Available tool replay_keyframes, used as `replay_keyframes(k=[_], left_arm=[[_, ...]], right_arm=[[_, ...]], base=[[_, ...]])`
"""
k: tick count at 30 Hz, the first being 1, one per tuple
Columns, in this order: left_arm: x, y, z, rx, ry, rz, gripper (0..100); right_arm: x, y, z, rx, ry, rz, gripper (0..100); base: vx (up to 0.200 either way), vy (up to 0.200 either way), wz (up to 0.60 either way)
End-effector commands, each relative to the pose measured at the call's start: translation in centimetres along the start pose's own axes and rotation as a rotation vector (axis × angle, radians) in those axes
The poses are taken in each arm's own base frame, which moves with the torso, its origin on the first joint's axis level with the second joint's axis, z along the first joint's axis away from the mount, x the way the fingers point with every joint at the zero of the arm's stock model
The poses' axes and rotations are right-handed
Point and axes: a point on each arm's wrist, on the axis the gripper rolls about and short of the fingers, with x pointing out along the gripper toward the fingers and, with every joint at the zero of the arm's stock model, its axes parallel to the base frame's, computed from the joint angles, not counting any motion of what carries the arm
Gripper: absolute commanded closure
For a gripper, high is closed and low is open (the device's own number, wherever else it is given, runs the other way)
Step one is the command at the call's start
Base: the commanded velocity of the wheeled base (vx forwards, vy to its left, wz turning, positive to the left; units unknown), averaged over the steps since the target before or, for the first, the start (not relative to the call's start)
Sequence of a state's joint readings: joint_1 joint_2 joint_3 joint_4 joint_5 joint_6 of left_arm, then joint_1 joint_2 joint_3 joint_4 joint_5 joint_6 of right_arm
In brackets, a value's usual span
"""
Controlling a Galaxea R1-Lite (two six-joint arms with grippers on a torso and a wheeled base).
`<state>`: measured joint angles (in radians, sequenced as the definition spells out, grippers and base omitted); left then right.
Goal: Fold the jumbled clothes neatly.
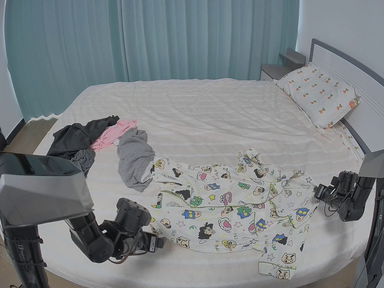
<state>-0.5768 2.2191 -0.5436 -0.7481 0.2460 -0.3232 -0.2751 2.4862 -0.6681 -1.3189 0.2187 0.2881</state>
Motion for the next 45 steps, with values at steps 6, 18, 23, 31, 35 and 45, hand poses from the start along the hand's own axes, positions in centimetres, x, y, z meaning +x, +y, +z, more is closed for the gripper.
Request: replay_keyframes(k=[6,18,23,31,35,45], left_arm=[[3.0,-3.2,-0.9,0.042,-0.002,0.028,0],[2.6,-1.9,-0.5,0.123,0.040,0.114,0],[2.4,-1.3,-0.4,0.175,0.047,0.087,0],[3.9,-2.1,1.1,0.125,-0.007,0.091,0],[5.1,-2.1,1.1,0.124,-0.015,0.139,0],[4.6,-1.1,0.8,0.164,0.051,0.188,0]], right_arm=[[0.0,0.0,0.0,-0.001,-0.005,0.002,100],[0.1,0.0,0.3,-0.001,-0.014,0.002,100],[0.2,0.1,0.5,-0.001,-0.023,0.003,100],[0.2,0.1,0.5,-0.001,-0.023,0.003,100],[0.2,0.1,0.5,-0.001,-0.023,0.003,100],[0.2,0.1,0.5,-0.002,-0.025,0.004,100]], base=[[0.000,0.000,0.00],[0.000,0.000,0.00],[0.000,0.000,0.00],[0.000,0.000,0.00],[0.000,0.000,0.00],[0.000,0.000,0.00]])
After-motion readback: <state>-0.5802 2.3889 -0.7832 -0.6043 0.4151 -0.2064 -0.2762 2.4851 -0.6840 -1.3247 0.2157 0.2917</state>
